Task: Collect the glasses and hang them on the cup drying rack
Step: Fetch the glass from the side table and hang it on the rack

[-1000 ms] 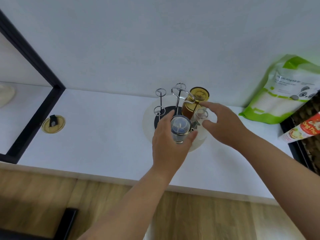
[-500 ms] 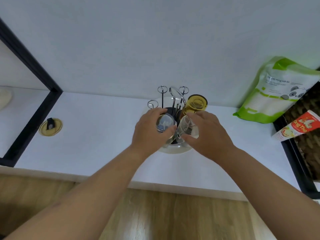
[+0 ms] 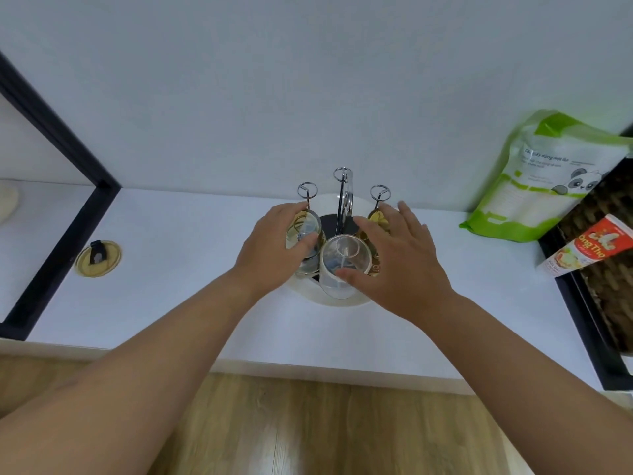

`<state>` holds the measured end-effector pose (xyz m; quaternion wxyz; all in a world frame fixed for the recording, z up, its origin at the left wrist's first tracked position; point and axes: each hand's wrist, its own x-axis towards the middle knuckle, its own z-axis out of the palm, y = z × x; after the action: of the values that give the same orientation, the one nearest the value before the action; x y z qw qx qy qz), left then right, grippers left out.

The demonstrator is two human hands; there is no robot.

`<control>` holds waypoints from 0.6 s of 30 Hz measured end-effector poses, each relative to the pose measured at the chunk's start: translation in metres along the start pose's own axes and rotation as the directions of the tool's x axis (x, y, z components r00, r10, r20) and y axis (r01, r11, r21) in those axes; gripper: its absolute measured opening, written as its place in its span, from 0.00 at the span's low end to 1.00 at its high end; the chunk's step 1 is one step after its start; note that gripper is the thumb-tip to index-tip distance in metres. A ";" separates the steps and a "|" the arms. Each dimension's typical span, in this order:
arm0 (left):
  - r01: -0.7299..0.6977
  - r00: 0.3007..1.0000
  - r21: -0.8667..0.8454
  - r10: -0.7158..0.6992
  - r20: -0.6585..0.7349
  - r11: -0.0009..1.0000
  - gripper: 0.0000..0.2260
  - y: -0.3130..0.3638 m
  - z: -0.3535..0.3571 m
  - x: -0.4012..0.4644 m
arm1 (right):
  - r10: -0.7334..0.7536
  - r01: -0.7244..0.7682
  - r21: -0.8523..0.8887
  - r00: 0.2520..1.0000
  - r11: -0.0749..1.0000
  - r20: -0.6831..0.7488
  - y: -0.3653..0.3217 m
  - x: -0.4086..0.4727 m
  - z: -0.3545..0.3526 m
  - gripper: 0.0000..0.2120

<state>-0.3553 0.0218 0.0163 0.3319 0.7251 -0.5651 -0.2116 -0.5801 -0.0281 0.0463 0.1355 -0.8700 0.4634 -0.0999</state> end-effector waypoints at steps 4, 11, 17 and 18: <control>0.024 0.999 0.033 -0.025 0.027 0.999 0.23 0.001 -0.001 0.002 | 0.048 -0.052 0.062 0.997 0.997 0.064 -0.002 0.003 0.007 0.44; 0.074 0.995 0.063 -0.077 0.057 0.995 0.26 0.000 0.000 -0.003 | 0.073 -0.079 0.090 0.995 0.993 0.072 -0.001 -0.001 0.014 0.43; 0.078 0.996 0.106 -0.082 0.037 0.991 0.26 0.003 0.004 -0.015 | 0.074 -0.085 0.095 0.991 0.992 0.113 -0.001 -0.003 0.011 0.43; 0.080 0.996 0.108 -0.083 0.023 0.991 0.26 0.005 0.004 -0.016 | 0.084 -0.096 0.109 0.991 0.989 0.106 -0.002 -0.002 0.007 0.43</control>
<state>-0.3654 0.0357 0.0160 0.2758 0.7614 -0.5499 -0.2047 -0.5778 -0.0240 0.0399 0.2126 -0.8431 0.4882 -0.0755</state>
